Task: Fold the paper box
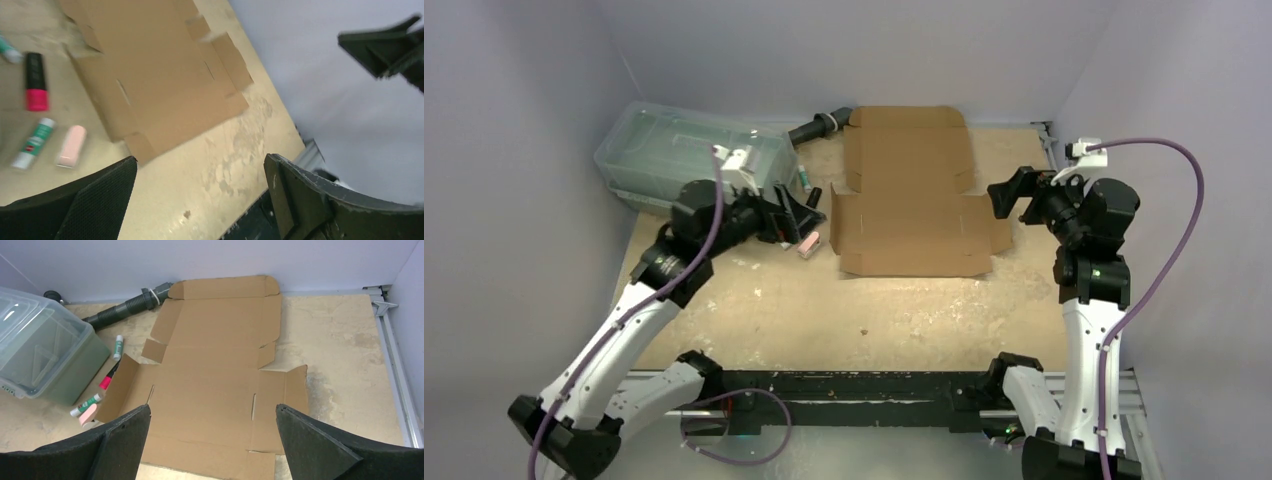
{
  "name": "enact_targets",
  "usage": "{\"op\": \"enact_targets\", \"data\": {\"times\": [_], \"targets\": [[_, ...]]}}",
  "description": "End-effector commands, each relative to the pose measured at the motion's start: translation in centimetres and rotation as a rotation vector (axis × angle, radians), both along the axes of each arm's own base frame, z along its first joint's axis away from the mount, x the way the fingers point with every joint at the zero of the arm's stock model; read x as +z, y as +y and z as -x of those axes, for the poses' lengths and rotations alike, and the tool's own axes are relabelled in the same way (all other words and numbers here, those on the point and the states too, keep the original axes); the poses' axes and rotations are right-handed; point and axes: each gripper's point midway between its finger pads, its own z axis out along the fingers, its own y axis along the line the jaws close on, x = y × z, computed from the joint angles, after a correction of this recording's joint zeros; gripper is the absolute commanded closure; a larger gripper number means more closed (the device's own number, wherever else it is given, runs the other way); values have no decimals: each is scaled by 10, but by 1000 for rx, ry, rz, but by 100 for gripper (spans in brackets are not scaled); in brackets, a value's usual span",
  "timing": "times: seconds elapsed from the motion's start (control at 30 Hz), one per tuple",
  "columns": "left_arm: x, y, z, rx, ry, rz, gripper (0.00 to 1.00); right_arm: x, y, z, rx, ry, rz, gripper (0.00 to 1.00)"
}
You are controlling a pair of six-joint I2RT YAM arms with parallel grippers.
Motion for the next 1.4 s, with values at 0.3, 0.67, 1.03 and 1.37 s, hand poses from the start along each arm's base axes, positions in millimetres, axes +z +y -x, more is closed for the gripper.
{"op": "enact_targets", "data": {"times": [0.3,0.67,1.03,1.37], "targets": [[-76,-65,-13,11,30,-264,1,-21,25,-3,230,-9,79,1],[-148,-73,-42,111,88,-288,4,-83,67,2,723,53,125,1],[-186,-62,-79,308,123,-330,10,-105,68,-1,721,75,87,1],[-205,-65,-101,339,113,-376,28,-106,69,0,716,75,75,1]]}}
